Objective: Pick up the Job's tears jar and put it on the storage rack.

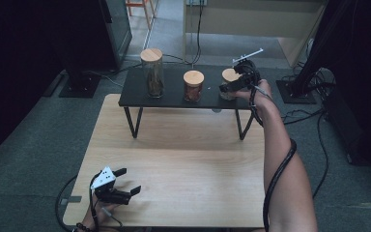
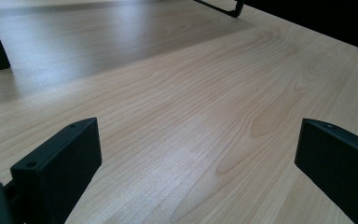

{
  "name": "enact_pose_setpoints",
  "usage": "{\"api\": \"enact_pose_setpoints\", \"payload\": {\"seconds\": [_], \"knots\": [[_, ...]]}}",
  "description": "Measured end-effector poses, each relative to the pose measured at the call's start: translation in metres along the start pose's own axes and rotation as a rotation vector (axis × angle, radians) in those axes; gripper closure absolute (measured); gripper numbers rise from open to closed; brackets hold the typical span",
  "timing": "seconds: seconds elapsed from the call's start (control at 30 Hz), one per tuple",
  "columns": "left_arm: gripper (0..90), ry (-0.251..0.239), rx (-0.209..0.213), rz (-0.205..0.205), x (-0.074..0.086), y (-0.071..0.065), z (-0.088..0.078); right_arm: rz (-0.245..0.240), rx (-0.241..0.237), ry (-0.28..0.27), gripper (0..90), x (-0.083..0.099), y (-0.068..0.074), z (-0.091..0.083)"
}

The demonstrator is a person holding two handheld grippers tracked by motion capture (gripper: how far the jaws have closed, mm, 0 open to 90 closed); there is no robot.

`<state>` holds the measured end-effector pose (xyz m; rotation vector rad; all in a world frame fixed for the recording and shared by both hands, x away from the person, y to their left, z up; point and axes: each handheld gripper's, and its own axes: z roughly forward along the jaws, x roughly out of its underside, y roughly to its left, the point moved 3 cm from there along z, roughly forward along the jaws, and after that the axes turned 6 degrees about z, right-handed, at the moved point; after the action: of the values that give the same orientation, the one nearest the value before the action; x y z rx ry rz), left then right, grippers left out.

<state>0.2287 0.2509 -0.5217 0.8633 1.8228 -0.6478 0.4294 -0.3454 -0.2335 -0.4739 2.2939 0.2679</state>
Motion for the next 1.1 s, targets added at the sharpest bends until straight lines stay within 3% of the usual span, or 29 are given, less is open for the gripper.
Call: {"api": "enact_pose_setpoints", "payload": {"seconds": [0.6,0.87,1.1], "knots": [[0.5,0.0,-0.004,0.001,0.0,-0.001,0.0,0.003,0.051,-0.036,3.2,0.033,0.003,-0.028],[0.5,-0.001,-0.002,0.0,0.0,0.0,-0.001,0.01,0.05,-0.054,3.6,0.048,0.005,-0.037],[0.5,0.002,-0.003,0.0,0.0,-0.001,-0.001,-0.012,0.044,-0.048,3.6,0.061,0.008,-0.039]]}}
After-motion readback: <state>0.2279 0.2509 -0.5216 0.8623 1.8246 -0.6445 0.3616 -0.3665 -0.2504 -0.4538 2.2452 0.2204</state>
